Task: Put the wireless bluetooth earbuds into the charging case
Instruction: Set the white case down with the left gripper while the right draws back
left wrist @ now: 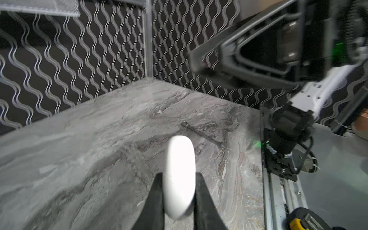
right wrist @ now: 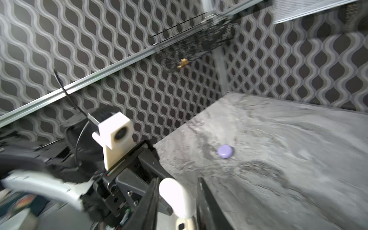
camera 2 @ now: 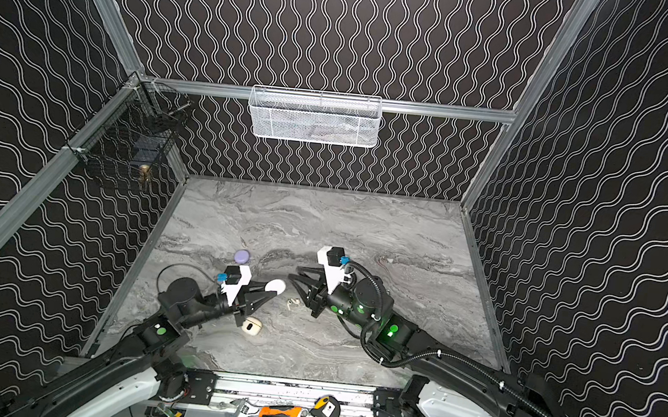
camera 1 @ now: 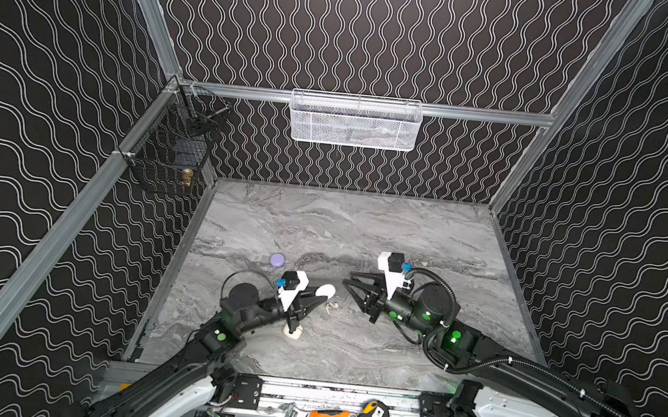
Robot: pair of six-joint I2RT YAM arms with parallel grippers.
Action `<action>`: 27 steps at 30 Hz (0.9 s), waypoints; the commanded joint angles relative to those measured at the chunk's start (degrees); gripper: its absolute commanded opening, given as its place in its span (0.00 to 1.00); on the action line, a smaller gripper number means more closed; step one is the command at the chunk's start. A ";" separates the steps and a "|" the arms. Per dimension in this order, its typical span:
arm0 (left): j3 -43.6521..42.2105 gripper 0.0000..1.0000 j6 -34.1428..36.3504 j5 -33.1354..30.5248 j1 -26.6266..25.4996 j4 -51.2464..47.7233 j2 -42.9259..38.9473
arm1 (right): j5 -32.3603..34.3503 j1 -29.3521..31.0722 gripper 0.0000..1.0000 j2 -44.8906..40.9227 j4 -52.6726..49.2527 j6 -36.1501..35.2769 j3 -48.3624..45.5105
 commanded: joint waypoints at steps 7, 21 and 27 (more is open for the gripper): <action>1.69 0.00 -13.50 -3.86 13.05 6.96 18.41 | 14.84 0.08 0.40 2.73 -5.72 6.00 -2.05; 10.20 0.00 -16.74 2.68 16.04 13.82 44.39 | 19.97 1.66 0.61 5.64 -10.64 7.29 -3.61; 15.32 0.00 -15.12 2.51 16.21 10.92 50.38 | 20.61 2.13 0.63 7.11 -8.85 6.32 -4.58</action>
